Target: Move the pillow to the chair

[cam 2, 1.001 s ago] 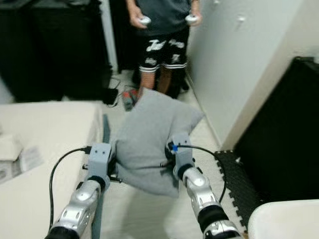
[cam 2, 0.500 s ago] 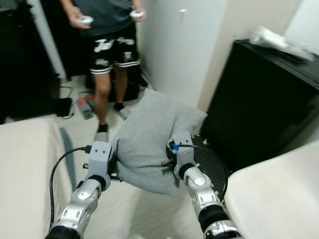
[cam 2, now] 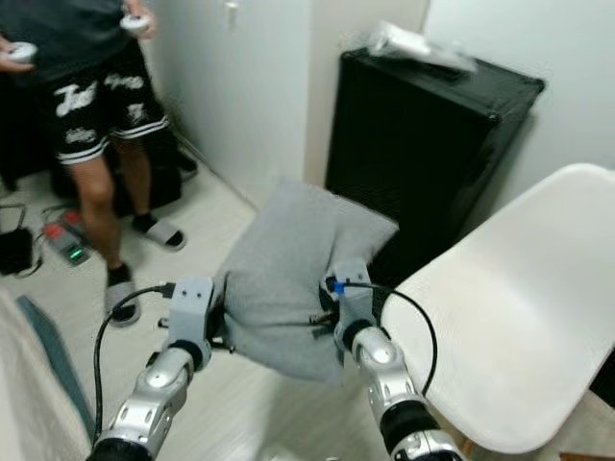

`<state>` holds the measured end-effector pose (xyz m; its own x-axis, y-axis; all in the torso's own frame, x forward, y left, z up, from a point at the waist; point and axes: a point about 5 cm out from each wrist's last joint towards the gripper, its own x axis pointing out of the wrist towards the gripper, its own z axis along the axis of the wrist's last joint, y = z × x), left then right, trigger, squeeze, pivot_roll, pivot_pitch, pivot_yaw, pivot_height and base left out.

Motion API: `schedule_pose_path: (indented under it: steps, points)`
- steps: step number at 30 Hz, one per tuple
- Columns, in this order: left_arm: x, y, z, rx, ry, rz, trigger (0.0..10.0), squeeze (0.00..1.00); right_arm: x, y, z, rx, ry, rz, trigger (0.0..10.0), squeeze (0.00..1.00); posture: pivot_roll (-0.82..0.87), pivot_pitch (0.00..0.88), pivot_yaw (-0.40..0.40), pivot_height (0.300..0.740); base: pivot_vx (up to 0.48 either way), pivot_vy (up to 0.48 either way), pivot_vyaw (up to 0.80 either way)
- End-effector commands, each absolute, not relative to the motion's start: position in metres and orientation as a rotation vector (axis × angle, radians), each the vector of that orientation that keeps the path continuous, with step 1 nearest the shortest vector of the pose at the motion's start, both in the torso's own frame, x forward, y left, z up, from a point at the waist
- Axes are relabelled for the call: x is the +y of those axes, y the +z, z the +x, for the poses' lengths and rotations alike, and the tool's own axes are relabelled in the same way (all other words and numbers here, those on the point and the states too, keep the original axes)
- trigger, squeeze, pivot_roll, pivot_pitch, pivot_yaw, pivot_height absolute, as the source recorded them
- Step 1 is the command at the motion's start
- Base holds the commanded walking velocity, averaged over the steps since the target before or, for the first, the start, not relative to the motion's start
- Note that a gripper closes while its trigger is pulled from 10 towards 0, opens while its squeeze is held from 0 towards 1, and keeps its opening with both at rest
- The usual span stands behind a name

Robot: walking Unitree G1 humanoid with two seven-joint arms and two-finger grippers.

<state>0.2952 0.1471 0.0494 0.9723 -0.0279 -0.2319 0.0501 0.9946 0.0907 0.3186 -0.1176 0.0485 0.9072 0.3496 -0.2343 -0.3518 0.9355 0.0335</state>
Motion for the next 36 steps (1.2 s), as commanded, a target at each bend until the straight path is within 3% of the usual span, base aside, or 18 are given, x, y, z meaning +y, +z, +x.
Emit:
schedule_pose_path:
  steps: [1,36]
  points:
    - [0.1703,0.0564,0.2974,0.202,0.057,0.115,10.0,0.00,-0.1278,0.0436,0.3155,0.258,0.328,-0.019,10.0,0.00,-0.02,0.087,-0.035,0.740,0.000,0.000,-0.80]
    - [0.1704,0.0560,0.2935,0.191,0.065,0.119,10.0,0.00,-0.1213,0.0444,0.3171,0.259,0.349,-0.024,10.0,0.00,-0.01,0.055,-0.054,0.740,0.000,0.000,-0.80]
